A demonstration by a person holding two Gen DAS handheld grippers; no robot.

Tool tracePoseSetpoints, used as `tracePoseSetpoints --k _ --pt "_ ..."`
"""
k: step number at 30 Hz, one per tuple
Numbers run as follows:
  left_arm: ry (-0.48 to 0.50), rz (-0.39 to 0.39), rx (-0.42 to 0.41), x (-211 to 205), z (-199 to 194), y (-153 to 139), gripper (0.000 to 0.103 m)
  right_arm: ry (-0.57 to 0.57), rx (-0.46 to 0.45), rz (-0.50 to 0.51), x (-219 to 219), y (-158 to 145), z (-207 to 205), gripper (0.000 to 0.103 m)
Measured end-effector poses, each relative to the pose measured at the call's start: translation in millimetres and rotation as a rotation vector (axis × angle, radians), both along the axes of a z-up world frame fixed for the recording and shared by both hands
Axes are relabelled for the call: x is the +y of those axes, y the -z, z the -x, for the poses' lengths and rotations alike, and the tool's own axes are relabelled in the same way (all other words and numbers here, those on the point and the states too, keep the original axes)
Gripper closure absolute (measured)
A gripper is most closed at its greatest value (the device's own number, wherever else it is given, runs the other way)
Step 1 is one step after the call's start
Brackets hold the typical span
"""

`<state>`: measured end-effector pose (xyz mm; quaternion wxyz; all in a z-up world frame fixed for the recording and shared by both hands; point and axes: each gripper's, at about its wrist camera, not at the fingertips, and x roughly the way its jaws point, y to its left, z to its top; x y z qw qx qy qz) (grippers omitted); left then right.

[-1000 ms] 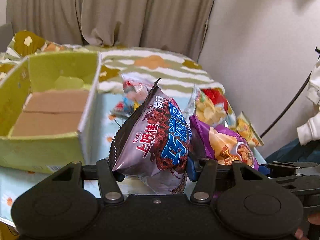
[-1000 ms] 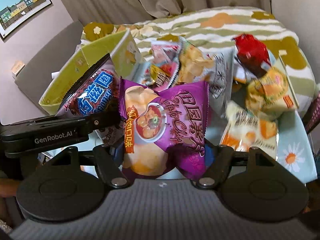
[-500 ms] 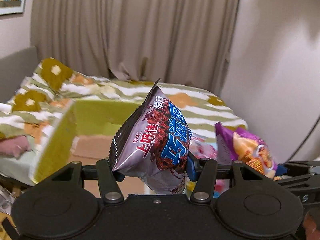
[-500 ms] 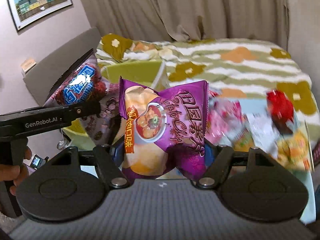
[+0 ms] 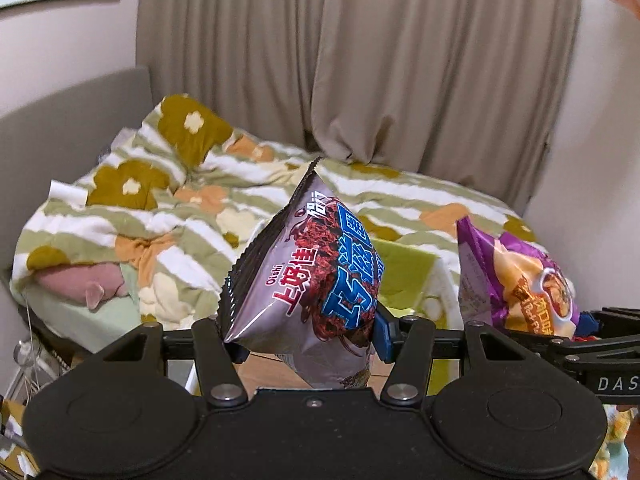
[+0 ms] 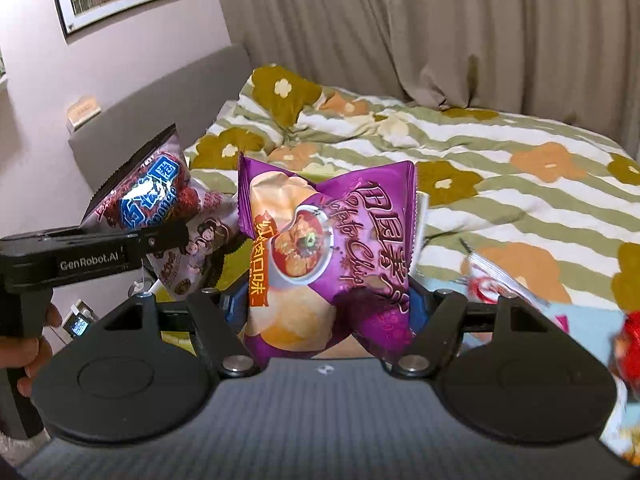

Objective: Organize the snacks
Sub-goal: 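Carry both bags over the yellow box and release them inside with both tools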

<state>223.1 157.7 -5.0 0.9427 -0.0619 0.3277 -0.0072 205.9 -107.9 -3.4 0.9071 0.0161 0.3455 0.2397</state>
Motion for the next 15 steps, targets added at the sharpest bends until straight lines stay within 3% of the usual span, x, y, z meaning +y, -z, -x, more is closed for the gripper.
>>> tracePoseSetpoints --k 11,14,15 --pt "0.009 0.002 0.15 -2.7 -93.8 56.5 0.042 -0.033 0.058 0.11 50.7 37.2 -93.9 0.015" --pt "0.01 -0.004 0.186 -2.3 -108.9 70.0 0.031 -0.03 0.069 0.127 51.0 47.1 -107.0 0.015" --pt "0.0 -0.012 0.188 -1.5 -110.3 72.2 0.02 -0.029 0.072 0.133 50.9 50.6 -110.9 0.015"
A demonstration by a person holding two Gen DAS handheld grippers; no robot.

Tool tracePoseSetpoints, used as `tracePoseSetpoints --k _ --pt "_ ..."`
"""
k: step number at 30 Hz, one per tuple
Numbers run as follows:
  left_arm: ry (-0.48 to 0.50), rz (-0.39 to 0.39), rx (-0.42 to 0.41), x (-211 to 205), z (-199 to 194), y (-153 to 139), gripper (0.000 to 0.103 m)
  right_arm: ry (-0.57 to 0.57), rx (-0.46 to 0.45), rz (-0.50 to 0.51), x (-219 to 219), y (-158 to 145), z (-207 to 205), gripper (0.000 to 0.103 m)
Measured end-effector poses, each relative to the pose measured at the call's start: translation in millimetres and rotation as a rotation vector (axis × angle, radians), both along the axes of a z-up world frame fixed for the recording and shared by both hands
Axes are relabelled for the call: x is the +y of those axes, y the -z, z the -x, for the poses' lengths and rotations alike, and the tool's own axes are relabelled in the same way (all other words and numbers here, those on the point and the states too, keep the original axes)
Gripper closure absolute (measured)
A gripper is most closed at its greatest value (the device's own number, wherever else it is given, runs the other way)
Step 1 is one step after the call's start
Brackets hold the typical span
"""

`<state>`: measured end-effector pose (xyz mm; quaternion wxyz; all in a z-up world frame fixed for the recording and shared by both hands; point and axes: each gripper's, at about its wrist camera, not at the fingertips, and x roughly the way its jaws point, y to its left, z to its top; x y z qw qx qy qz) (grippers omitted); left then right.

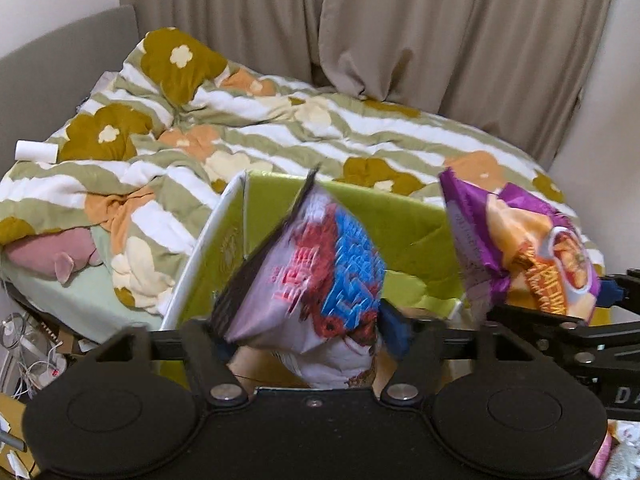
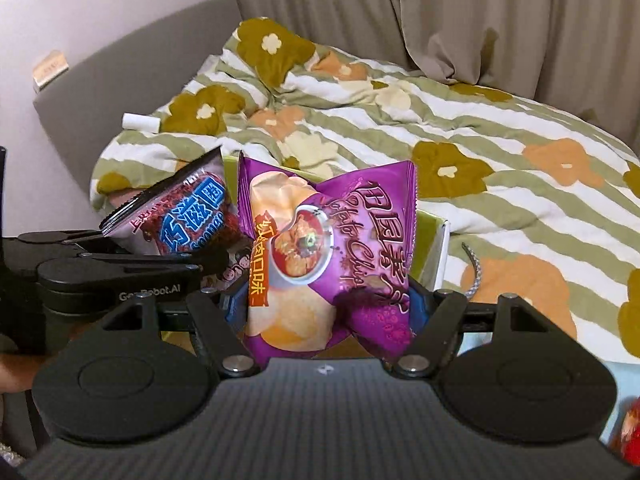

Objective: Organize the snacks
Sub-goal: 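Carry both bags over the yellow box and release them inside with both tools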

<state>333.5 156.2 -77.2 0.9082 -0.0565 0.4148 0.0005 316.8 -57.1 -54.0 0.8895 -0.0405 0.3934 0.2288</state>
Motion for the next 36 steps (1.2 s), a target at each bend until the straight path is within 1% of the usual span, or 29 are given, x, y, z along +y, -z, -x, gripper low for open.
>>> tracePoseSetpoints --k 1,4,7,12,17,24,26,27,28,32,36 --pt "-0.011 -0.014 -0.005 1.0 1.5 1.0 0.013 0.003 0.008 0.005 -0.4 3.1 -2.9 0.015" --pt "-0.015 -0.047 -0.023 4.2 9.5 -2.2 0.008 0.015 0.045 0.003 -1.0 10.1 -8.6 0.015" --pt "-0.023 -0.079 -0.03 9.7 18.9 -7.9 0.007 0.028 0.059 -0.002 0.1 12.6 -10.4 0.014" --pt "-0.01 -0.068 -0.061 17.5 37.5 -20.2 0.005 0.052 0.06 -0.024 3.1 6.3 -5.6 0.014" --pt "0.003 -0.084 -0.078 24.6 46.6 -25.0 0.005 0.065 0.052 -0.009 15.8 3.2 -4.2 0.013" --pt "-0.004 -0.07 -0.077 38.8 52.1 -22.4 0.005 0.066 0.097 0.046 38.6 24.0 -14.1 0.013" --pt "-0.003 -0.068 -0.074 41.9 53.2 -21.8 0.005 0.068 0.099 0.055 42.8 30.1 -17.3 0.01" --pt "-0.004 -0.069 -0.074 42.5 53.8 -21.7 0.005 0.068 0.098 0.059 44.7 33.1 -18.2 0.006" --pt "-0.005 -0.07 -0.076 43.6 55.1 -21.5 0.005 0.069 0.098 0.066 46.2 35.7 -18.4 0.0" --pt "-0.013 -0.077 -0.072 45.2 61.1 -18.4 0.005 0.09 0.057 0.076 46.0 43.7 -10.5 0.0" --pt "-0.015 -0.085 -0.071 44.6 66.4 -17.3 0.005 0.116 0.053 0.08 39.5 45.9 -1.4 0.0"
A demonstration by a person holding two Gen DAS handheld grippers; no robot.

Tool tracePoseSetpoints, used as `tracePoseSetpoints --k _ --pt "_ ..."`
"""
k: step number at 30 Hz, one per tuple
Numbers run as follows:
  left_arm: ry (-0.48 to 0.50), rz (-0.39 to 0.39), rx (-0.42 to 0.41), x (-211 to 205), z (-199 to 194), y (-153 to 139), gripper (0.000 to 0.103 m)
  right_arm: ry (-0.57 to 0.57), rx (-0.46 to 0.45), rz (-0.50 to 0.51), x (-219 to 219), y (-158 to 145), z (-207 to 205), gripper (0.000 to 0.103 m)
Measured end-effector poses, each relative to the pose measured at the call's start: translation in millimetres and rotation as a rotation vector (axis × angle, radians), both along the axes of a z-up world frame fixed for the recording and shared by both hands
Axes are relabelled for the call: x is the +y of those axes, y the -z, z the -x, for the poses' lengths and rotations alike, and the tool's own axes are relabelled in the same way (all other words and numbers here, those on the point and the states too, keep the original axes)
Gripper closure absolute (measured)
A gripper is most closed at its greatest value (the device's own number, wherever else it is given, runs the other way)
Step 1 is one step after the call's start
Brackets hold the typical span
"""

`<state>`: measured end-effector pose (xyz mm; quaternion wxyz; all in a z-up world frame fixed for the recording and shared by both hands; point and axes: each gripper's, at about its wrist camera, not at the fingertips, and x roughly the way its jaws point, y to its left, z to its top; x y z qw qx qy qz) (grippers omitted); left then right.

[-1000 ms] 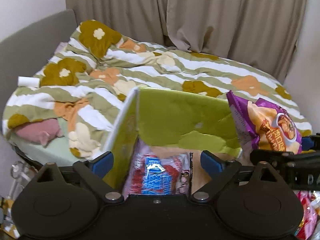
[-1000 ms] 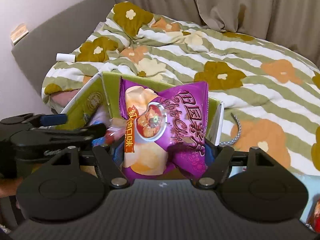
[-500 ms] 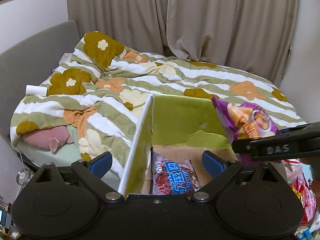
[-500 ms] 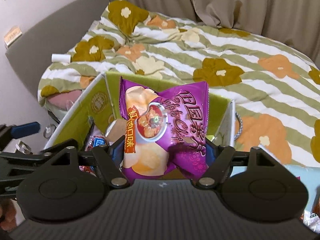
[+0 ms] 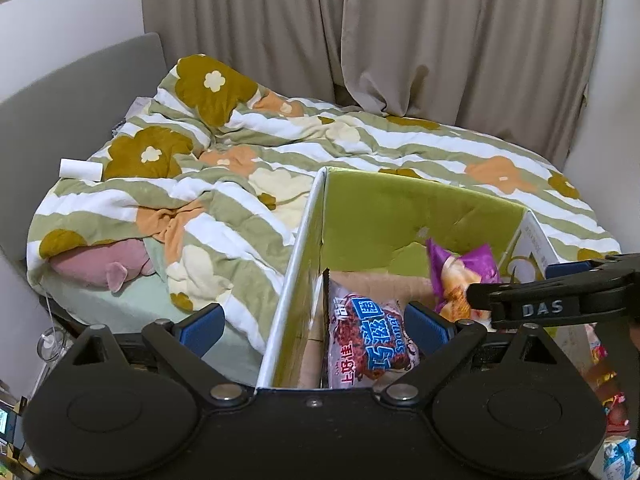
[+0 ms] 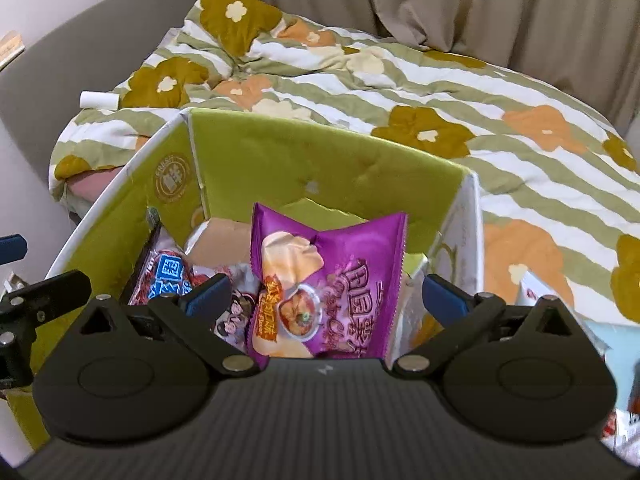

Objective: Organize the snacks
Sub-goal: 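Carry both bags over the yellow box and release them inside with both tools, then grasp the blue-and-white bag with the left tool while the right tool grasps the orange cake bag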

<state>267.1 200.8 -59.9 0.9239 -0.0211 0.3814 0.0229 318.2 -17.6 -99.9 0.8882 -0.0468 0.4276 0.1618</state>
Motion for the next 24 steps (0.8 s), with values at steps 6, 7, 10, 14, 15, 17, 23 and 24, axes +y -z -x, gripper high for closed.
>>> tracePoseSetpoints --k 6,7,10,14,15,17,23,24 --pt "0.004 0.002 -0.025 1.2 9.2 -7.3 0.005 0.03 -0.026 -0.042 -9.0 -15.6 17.1 0.0" --pt "0.005 0.003 -0.033 1.4 11.4 -9.6 0.005 0.03 -0.035 -0.042 -9.3 -19.8 20.6 0.0" --pt "0.008 -0.005 -0.055 0.6 18.5 -18.1 0.005 0.044 -0.058 -0.039 -11.9 -32.2 31.8 0.0" --pt "0.022 -0.014 -0.079 -0.6 31.9 -29.8 0.005 0.076 -0.071 -0.044 -17.3 -48.5 48.0 0.0" --pt "0.026 -0.016 -0.083 -1.1 35.8 -32.5 0.005 0.077 -0.075 -0.056 -20.1 -52.4 53.1 0.0" --pt "0.039 -0.02 -0.091 -3.1 45.0 -37.2 0.005 0.071 -0.081 -0.082 -25.6 -59.5 65.0 0.0" --pt "0.095 -0.006 -0.123 -13.4 71.2 -45.9 0.005 0.125 -0.133 -0.122 -44.5 -78.0 112.0 0.0" --pt "0.106 0.005 -0.129 -15.4 75.3 -46.7 0.005 0.139 -0.142 -0.126 -49.3 -80.6 120.9 0.0"
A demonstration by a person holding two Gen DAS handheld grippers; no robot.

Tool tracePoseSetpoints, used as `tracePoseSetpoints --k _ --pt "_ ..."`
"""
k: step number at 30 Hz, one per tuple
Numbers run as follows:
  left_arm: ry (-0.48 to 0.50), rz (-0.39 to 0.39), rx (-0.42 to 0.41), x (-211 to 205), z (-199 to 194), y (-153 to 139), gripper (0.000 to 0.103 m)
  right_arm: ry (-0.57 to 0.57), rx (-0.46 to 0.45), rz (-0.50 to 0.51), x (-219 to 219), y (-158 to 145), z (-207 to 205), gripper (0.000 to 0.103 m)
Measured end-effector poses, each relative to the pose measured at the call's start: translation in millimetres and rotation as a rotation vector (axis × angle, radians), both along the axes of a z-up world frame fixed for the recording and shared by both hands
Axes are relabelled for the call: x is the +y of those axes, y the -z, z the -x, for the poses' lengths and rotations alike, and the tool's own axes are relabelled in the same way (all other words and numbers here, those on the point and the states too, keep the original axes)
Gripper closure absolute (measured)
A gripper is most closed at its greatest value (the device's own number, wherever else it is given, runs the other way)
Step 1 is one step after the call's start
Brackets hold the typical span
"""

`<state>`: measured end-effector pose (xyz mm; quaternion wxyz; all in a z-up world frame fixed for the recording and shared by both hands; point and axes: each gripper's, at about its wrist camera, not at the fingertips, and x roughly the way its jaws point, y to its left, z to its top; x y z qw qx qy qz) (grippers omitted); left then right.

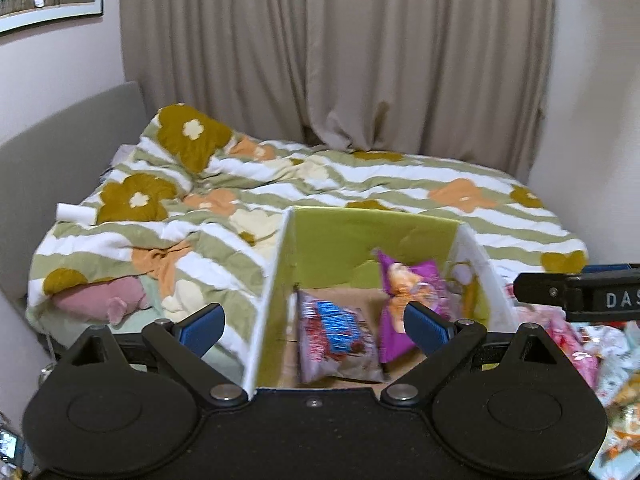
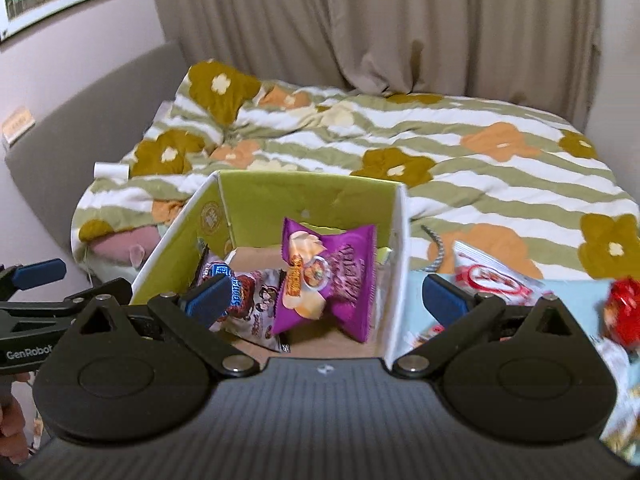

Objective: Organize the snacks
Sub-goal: 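Grasp the blue-and-white bag with the left tool while the right tool grasps the orange cake bag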

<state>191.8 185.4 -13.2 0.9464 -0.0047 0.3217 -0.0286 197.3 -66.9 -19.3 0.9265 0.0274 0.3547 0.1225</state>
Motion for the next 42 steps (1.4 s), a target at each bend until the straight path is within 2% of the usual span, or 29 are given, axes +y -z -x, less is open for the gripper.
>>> tracePoseSetpoints --k 4,10,17,21,30,36,42 --pt "0.059 0.046 -0.007 -15.7 14.6 -4.8 0.005 0.054 -0.036 0.019 -23.6 -8.8 33.5 0.0" --pt "0.151 0.069 -0.02 -53.4 35.2 -10.7 0.005 0.152 -0.073 0.042 -74.0 -18.2 81.0 0.0" --pt "0.2 0.086 0.006 -116.2 52.9 -3.4 0.005 0.233 -0.078 0.031 -148.4 -7.7 121.2 0.0" --pt "0.206 0.102 0.068 -159.2 55.9 8.3 0.005 0.257 -0.047 0.033 -192.2 6.0 134.1 0.0" --pt "0.181 0.053 0.208 -248.0 49.7 55.8 0.005 0.253 0.05 -0.008 -273.8 54.4 150.8 0.0" --pt "0.127 -0.006 0.285 -278.0 43.2 94.3 0.005 0.234 0.129 -0.053 -310.0 94.2 145.8 0.0" --pt "0.086 -0.054 0.334 -287.8 35.9 124.2 0.006 0.215 0.18 -0.108 -324.7 124.6 136.0 0.0"
